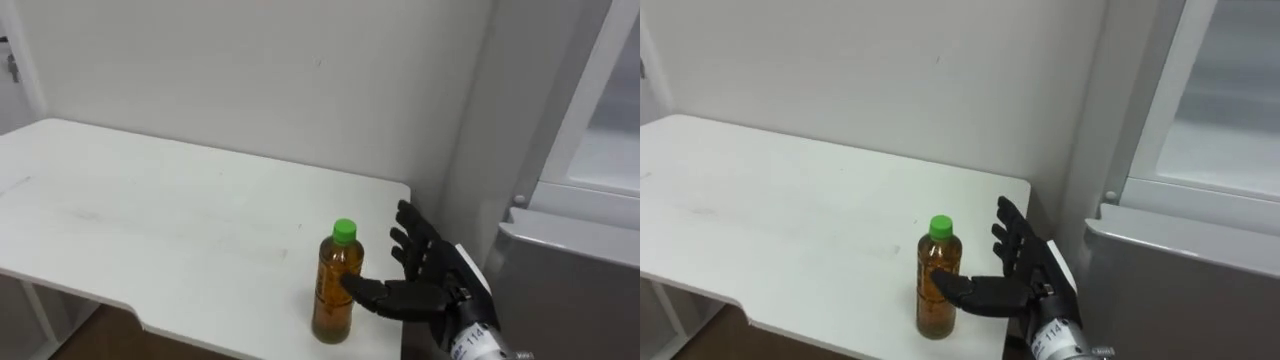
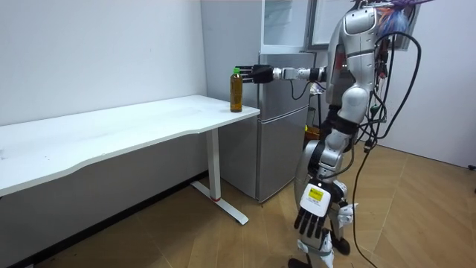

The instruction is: Put the bottle in the upper fridge

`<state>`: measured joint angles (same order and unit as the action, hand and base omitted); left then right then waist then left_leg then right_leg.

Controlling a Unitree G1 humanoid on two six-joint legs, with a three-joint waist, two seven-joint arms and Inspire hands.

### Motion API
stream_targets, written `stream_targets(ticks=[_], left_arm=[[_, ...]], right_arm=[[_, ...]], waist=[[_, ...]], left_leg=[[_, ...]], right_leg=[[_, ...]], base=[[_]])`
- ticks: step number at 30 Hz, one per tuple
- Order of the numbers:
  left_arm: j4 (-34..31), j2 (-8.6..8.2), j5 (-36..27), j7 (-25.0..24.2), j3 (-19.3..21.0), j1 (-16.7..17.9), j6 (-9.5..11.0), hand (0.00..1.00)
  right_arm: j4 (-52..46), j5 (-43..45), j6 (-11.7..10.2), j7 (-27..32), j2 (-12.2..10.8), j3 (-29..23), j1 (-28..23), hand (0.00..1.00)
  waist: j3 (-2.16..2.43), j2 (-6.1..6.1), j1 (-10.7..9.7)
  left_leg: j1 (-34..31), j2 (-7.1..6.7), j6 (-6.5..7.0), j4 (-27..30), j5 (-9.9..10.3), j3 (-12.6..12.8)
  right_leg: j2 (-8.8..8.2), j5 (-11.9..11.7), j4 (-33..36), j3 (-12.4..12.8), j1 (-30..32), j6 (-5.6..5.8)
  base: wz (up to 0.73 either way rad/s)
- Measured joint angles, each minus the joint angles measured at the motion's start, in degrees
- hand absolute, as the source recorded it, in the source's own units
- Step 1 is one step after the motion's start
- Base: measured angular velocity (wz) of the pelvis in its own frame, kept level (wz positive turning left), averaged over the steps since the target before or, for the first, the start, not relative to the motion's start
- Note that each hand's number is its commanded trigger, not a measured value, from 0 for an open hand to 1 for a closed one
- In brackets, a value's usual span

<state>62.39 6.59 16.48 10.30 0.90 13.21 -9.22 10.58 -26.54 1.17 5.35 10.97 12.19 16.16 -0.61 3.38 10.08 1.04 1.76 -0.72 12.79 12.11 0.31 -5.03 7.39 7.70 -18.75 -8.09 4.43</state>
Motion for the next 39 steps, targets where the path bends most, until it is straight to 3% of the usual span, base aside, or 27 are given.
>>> stream_targets(ticks=[12, 21, 39], left_arm=[[-0.7, 0.81, 1.6, -1.0, 0.1, -1.1, -0.8, 0.0], [-2.8, 1.28, 3.4, -3.6, 0.1, -1.6, -1.7, 0.0], [-5.1, 1.29, 3.4, -4.2, 0.1, -0.2, -1.7, 0.0]], right_arm=[[5.9, -0.2, 1.3, 0.2, 0.6, 0.4, 4.3, 0.0], [10.4, -0.2, 1.5, -0.7, 0.5, 0.5, 5.9, 0.0], [14.7, -0.3, 2.4, -1.5, 0.4, 2.5, 7.4, 0.0]], waist=[[0.4, 0.75, 1.5], [-0.1, 1.28, 2.9], [-0.24, 1.1, 4.6]], left_leg=[[0.1, -0.17, 0.09, -0.1, -0.1, -0.1], [-0.5, -0.4, 0.26, 0.1, -0.2, 0.1], [-0.7, -0.69, 0.27, 0.7, -0.2, -1.5]], right_leg=[[-0.19, 0.1, 0.0, 0.1, 0.0, 0.18], [-0.44, 0.1, 0.0, 0.1, 0.3, 0.18], [-0.44, 0.1, 0.0, -0.4, -0.3, 0.18]], base=[[0.0], [-0.01], [0.05]])
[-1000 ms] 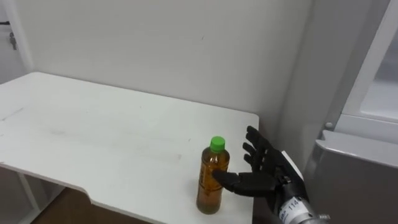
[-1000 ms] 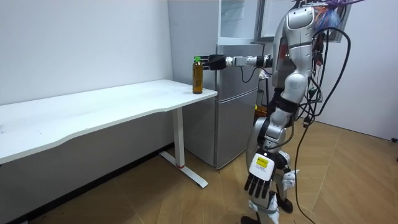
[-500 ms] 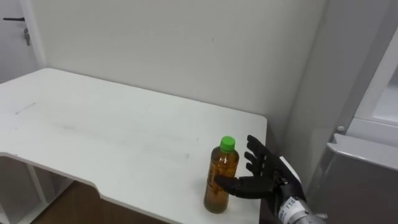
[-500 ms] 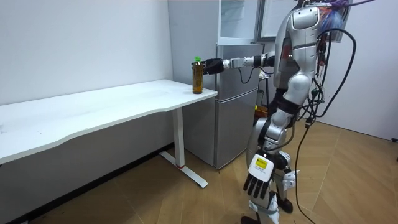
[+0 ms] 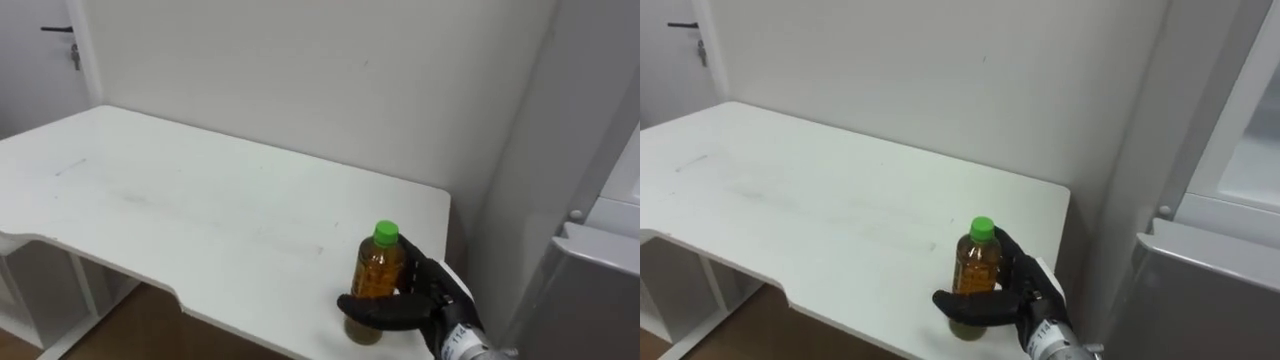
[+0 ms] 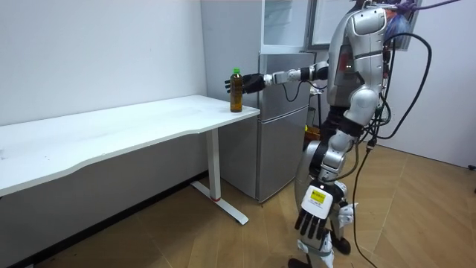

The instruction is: Put the bottle in the upper fridge

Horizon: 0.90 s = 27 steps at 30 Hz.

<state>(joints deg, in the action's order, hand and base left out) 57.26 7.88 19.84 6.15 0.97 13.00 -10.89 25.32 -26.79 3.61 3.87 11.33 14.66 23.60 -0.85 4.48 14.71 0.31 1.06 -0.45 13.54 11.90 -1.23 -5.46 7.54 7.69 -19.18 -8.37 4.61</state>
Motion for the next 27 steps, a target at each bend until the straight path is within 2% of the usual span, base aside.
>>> stream_targets(ticks=[7, 15, 21, 23, 27], left_arm=[[-0.1, -0.07, 0.0, 1.0, 0.0, 0.3, -0.1, 0.0], [-0.1, -0.43, 0.0, 1.2, 0.0, 0.2, 0.0, 0.0], [-0.1, -0.53, 0.6, 1.2, 0.3, 0.9, -0.1, 0.0], [0.0, -0.76, 0.7, 1.1, 0.6, 1.3, -0.4, 0.0], [0.0, -1.17, 0.6, 1.1, 0.7, 2.6, -1.1, 0.0]], right_arm=[[3.6, 0.1, 0.0, 2.6, 0.0, 0.0, 3.4, 0.0], [6.3, -0.4, 0.0, 3.3, 0.0, 0.0, 3.8, 0.0], [7.7, -4.5, 0.0, 3.6, 0.1, -0.3, 3.9, 0.0], [8.2, -5.2, 0.0, 3.6, 0.1, -0.7, 4.0, 0.0], [10.4, -5.9, 0.2, 4.9, 0.0, -1.4, 4.0, 0.0]], waist=[[-0.04, -0.05, 0.0], [-0.15, -0.22, 0.1], [-0.27, -0.52, 0.2], [-0.46, -0.89, 0.0], [-0.41, -1.65, -0.1]], left_leg=[[-0.2, -0.04, 0.0, 0.0, 0.0, -0.4], [0.1, -0.31, 0.06, 0.1, 0.0, -1.4], [-0.2, -0.91, 0.35, 0.1, -0.2, -2.1], [0.0, -0.94, 0.36, 0.2, -0.2, -2.2], [0.4, -1.03, 0.35, 0.3, -0.2, -2.7]], right_leg=[[0.01, 0.0, 0.0, -0.7, -0.1, 0.02], [-0.13, 0.0, 0.0, -1.2, -0.8, 0.03], [-0.54, 0.2, 0.0, -1.2, -0.8, 0.24], [-0.56, 0.2, 0.0, -1.5, -1.1, 0.24], [-0.56, 0.2, 0.0, -1.6, -1.7, 0.33]], base=[[0.01], [0.06], [0.06], [0.05], [0.07]])
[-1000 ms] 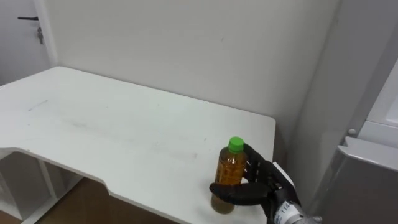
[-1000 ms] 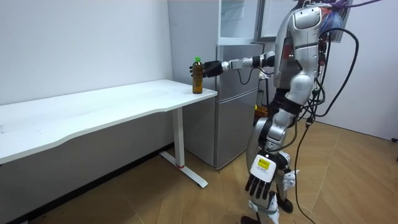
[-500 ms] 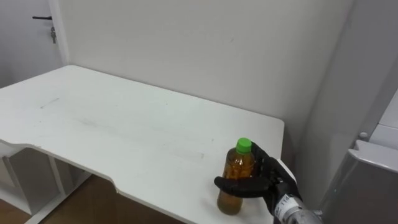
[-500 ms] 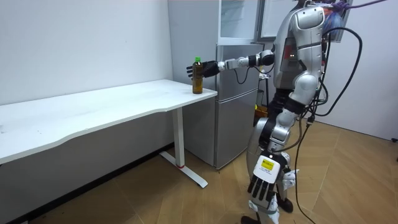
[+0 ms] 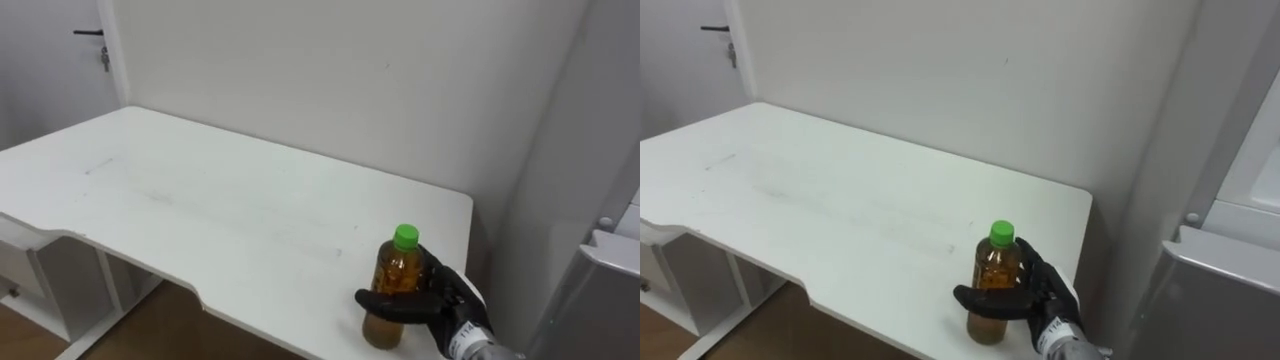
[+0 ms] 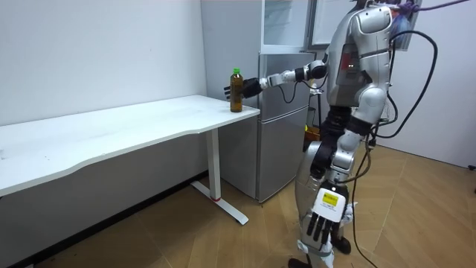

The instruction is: Put the bottle in the upper fridge

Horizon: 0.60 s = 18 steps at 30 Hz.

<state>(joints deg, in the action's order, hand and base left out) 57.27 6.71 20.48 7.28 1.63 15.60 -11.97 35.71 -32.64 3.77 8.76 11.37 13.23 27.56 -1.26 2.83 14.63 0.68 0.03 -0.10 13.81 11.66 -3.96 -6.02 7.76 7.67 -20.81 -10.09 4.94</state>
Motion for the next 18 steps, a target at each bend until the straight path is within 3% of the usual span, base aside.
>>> stream_targets(ticks=[3, 6, 7, 8, 9, 12, 18], left_arm=[[0.2, -0.26, -0.1, 0.0, 0.0, 0.5, -0.5, 0.0], [0.2, -0.31, -0.2, 0.0, 0.2, 0.5, -0.6, 0.0], [0.2, -0.3, -0.2, 0.0, 0.3, 0.6, -0.6, 0.0], [0.2, -0.28, -0.3, 0.0, 0.3, 0.6, -0.6, 0.0], [0.1, -0.29, -0.3, -0.1, 0.3, 0.6, -0.6, 0.0], [0.2, -0.28, -0.3, -0.3, 0.4, 0.6, -0.6, 0.0], [0.1, -0.28, -0.8, -1.0, 0.4, 0.4, -0.6, 0.0]], right_arm=[[2.3, 0.3, 0.0, 0.5, -0.1, 0.0, 0.0, 0.0], [4.3, 1.0, -0.4, 0.3, -0.3, 0.2, 0.0, 0.03], [4.6, 1.2, -0.5, 0.0, -0.3, 0.2, 0.0, 0.58], [5.0, 1.2, -0.6, -0.2, -0.3, 0.2, 0.0, 0.73], [5.8, 1.2, -0.8, -0.7, -0.3, 0.2, 0.0, 1.0], [7.3, 1.1, -0.7, -1.3, -0.1, 0.1, 0.0, 1.0], [9.8, 1.1, -0.1, -2.1, 0.2, 0.1, 0.0, 1.0]], waist=[[0.27, -0.87, 0.0], [0.28, -0.89, 0.2], [0.4, -0.71, 0.2], [0.48, -0.58, 0.2], [0.67, -0.3, 0.2], [1.14, 0.55, 0.4], [0.71, 1.24, 1.3]], left_leg=[[0.0, 0.0, -0.05, 0.0, -0.1, 0.0], [-0.3, 0.01, -0.22, -0.3, -0.4, -0.1], [-0.3, 0.02, -0.27, -0.3, -0.5, -0.1], [-0.3, 0.02, -0.31, -0.3, -0.5, -0.1], [-0.3, 0.02, -0.39, -0.3, -0.5, -0.2], [-0.4, 0.0, -0.51, -0.2, -0.7, -0.8], [-1.1, -0.05, -0.56, 0.0, -0.7, -1.1]], right_leg=[[0.0, 0.0, 0.0, -0.6, 0.0, 0.06], [0.0, 0.2, 0.0, -0.7, 0.2, 0.11], [0.0, 0.4, 0.0, -0.9, 0.2, 0.12], [0.0, 0.5, 0.0, -1.0, 0.1, 0.11], [0.0, 0.5, 0.0, -1.3, 0.1, 0.07], [0.04, 0.6, 0.0, -2.0, -0.1, 0.05], [0.03, 0.6, 0.0, -3.0, -0.1, 0.04]], base=[[0.0], [0.0], [0.0], [0.0], [0.04], [0.07], [0.02]])
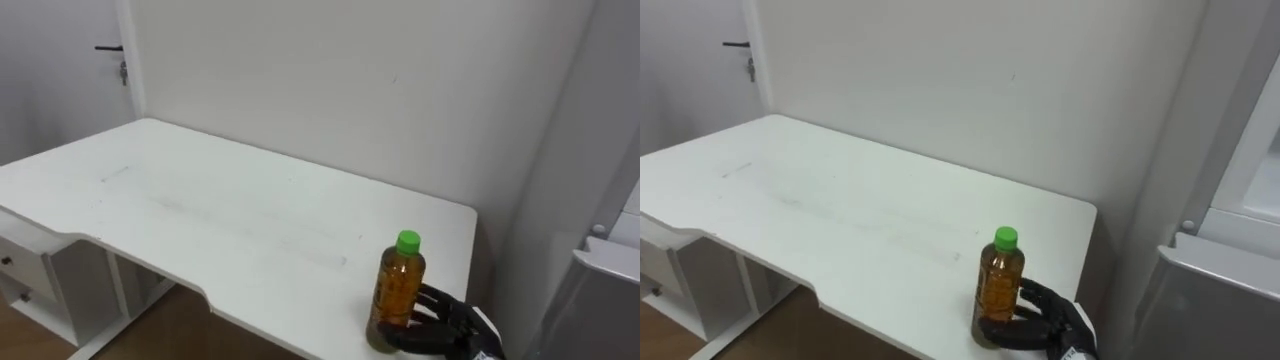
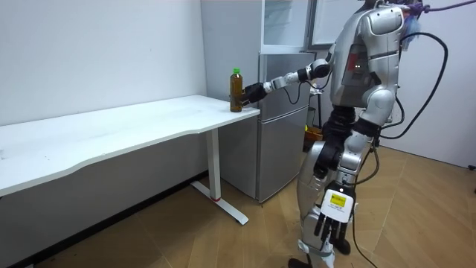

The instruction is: Put the bottle in the upper fridge

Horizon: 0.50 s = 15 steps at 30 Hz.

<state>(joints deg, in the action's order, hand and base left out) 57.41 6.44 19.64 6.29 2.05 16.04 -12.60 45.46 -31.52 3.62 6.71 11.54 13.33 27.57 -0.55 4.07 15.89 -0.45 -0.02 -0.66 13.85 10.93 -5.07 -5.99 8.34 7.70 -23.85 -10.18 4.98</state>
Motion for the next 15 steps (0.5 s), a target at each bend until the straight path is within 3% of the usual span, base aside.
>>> stream_targets(ticks=[15], left_arm=[[0.0, 0.54, -2.2, -2.2, 1.3, 0.6, 0.1, 0.0]], right_arm=[[0.9, -2.9, 0.1, -2.0, 0.0, -0.6, 0.0, 1.0]], waist=[[-0.37, -0.24, 0.7]], left_leg=[[-1.1, -0.36, -0.09, 1.2, -0.3, -1.4]], right_leg=[[-0.01, 0.0, 0.0, -1.8, 0.0, -0.03]], base=[[0.05]])
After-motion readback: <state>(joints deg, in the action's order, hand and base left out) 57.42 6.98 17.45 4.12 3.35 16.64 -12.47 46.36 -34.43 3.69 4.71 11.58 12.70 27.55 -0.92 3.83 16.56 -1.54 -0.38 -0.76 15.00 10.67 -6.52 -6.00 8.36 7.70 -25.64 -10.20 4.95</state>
